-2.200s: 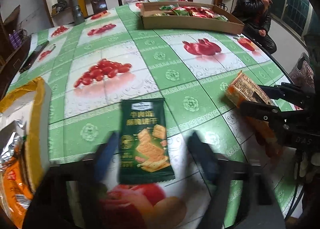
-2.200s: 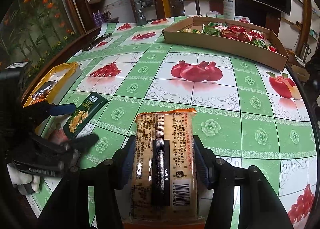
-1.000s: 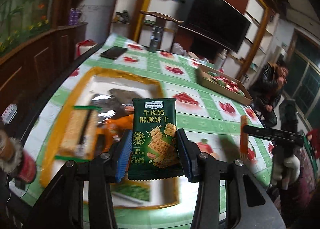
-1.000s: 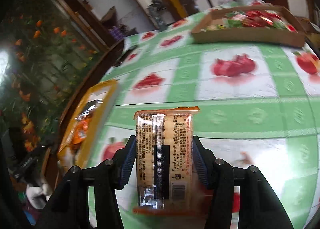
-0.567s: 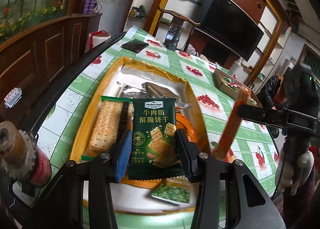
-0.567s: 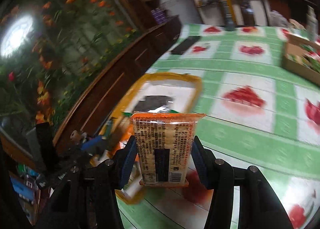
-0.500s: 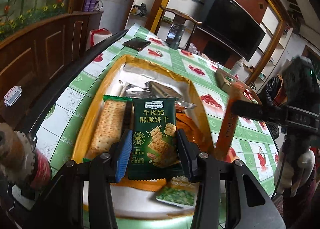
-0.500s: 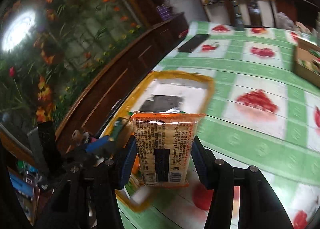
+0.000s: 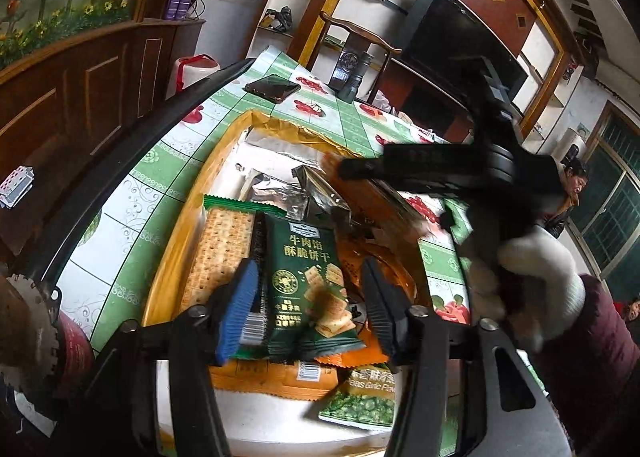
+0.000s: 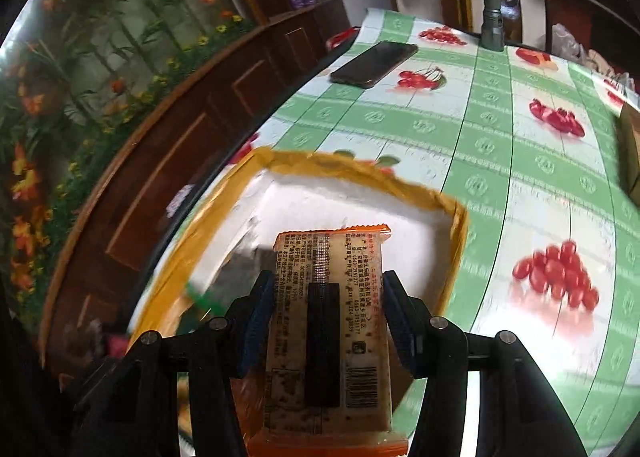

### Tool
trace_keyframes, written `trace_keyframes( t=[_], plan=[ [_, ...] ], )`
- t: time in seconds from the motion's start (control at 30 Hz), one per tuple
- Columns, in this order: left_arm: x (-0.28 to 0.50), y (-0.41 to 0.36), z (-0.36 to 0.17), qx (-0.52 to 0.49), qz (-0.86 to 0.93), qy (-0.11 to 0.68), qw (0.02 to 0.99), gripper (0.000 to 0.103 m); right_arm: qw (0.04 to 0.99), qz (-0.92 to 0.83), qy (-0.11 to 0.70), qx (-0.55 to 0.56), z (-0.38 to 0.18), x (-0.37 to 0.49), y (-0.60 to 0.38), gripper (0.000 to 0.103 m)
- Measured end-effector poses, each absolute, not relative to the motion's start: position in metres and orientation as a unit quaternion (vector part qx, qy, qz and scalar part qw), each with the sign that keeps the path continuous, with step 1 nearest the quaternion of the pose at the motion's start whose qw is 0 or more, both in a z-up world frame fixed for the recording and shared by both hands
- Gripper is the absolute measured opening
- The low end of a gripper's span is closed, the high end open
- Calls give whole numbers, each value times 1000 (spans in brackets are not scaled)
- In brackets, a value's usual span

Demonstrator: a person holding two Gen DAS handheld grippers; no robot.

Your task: Organize snacks

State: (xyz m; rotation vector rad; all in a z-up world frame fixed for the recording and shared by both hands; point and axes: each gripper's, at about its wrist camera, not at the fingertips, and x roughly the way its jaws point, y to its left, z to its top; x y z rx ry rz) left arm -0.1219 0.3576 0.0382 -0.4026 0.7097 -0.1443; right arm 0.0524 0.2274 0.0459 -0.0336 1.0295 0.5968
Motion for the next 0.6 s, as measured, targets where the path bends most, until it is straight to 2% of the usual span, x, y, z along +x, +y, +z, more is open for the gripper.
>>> trace_keyframes(
  t=[0.13, 0.2, 0.33, 0.4, 0.6],
  plan=[
    [-128, 354, 42, -198, -75, 344, 915, 62, 840, 276, 467, 9, 54, 61, 227, 57],
    [-131, 354, 46, -196, -73, 340, 917, 67, 844, 284, 453, 35, 65, 57, 218, 65],
    [-140, 348, 55, -186, -63, 330, 923, 69, 859, 285, 422, 51, 84, 28, 190, 68],
    [-145, 343, 59, -177, -55, 328, 926, 75, 867, 278, 411, 50, 88, 11, 177, 71],
    [-151, 312, 66, -130, -31, 345, 929, 76, 889, 255, 377, 48, 86, -51, 127, 74]
  ],
)
